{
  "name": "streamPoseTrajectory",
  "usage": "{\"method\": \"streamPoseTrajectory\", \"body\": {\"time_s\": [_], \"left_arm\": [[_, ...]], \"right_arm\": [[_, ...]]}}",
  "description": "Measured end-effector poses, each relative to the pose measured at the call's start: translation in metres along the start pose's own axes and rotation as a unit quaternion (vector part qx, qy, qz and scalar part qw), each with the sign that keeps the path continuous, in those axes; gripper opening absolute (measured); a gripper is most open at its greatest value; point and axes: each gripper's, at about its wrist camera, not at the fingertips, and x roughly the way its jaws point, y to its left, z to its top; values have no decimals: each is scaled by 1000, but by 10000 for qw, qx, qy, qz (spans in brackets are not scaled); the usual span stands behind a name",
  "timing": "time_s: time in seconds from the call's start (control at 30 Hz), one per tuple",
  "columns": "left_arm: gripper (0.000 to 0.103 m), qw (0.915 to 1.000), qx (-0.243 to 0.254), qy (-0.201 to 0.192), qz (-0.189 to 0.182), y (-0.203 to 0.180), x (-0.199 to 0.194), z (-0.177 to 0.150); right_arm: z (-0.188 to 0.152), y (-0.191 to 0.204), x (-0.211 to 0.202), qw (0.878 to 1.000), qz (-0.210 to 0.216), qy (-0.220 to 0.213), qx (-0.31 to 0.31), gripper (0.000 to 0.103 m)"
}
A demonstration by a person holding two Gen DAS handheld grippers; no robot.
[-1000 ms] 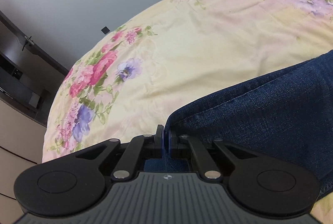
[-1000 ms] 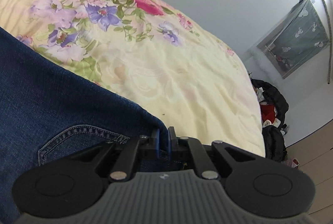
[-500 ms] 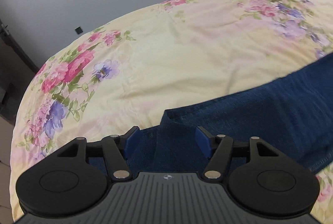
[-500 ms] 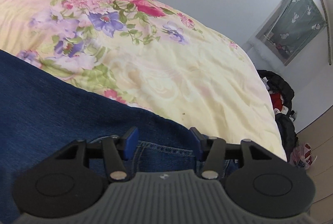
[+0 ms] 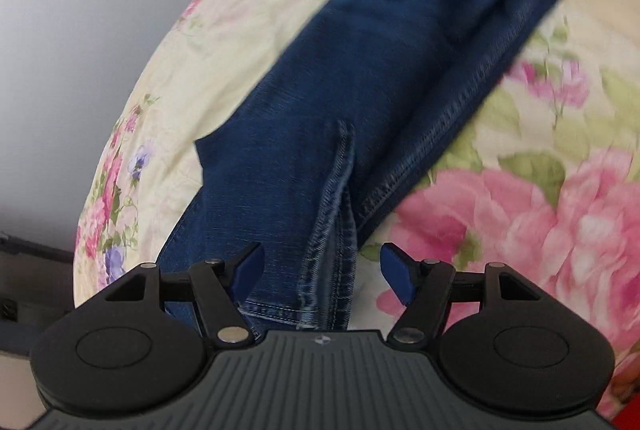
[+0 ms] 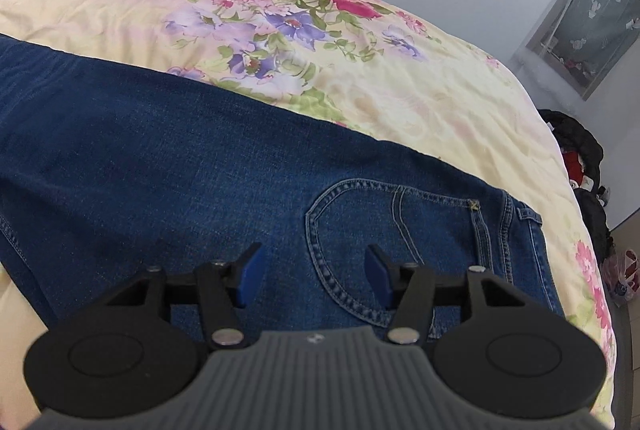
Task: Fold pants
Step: 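Grasp the hem of the jeans leg with the left tool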
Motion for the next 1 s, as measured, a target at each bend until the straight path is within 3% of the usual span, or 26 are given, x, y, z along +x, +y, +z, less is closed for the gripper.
{"method": "streamPoseTrajectory", "body": {"time_s": [0.07,0.1,0.13,0.2,0.3,0.4,0.5,0.63,0.77,0.87,1.0], "left_arm": [[70,9996,137,171,183,-3,13,-4],[55,9992,159,202,298,-1,16,-5],[47,9991,31,177,385,5,16,-8],[17,9981,-533,54,310,25,9,-12],[4,9933,-1104,-291,174,54,-6,-23],[3,9798,-1911,-564,167,94,-15,-35],[2,9530,-2955,-668,0,141,-17,-49],[2,9227,-3838,-355,-103,191,8,-65],[2,8847,-4646,42,-386,219,47,-93],[3,8765,-4782,250,-498,217,72,-113],[18,8799,-4723,373,-369,211,85,-127]], "right_arm": [[-1,1,-4,9999,-101,44,-28,54],[-1,1,-6,9999,-148,50,-56,56],[-2,2,-8,9998,-183,60,-85,56],[-4,3,-10,9996,-237,86,-126,57],[-5,5,-8,9993,-307,173,-133,58],[-3,10,0,9989,-398,219,-103,58],[2,17,6,9986,-487,160,-114,58],[7,26,16,9977,-625,199,-139,58],[5,32,27,9969,-699,298,-200,58],[3,34,32,9964,-749,326,-228,60],[3,34,38,9961,-768,395,-196,63]]}}
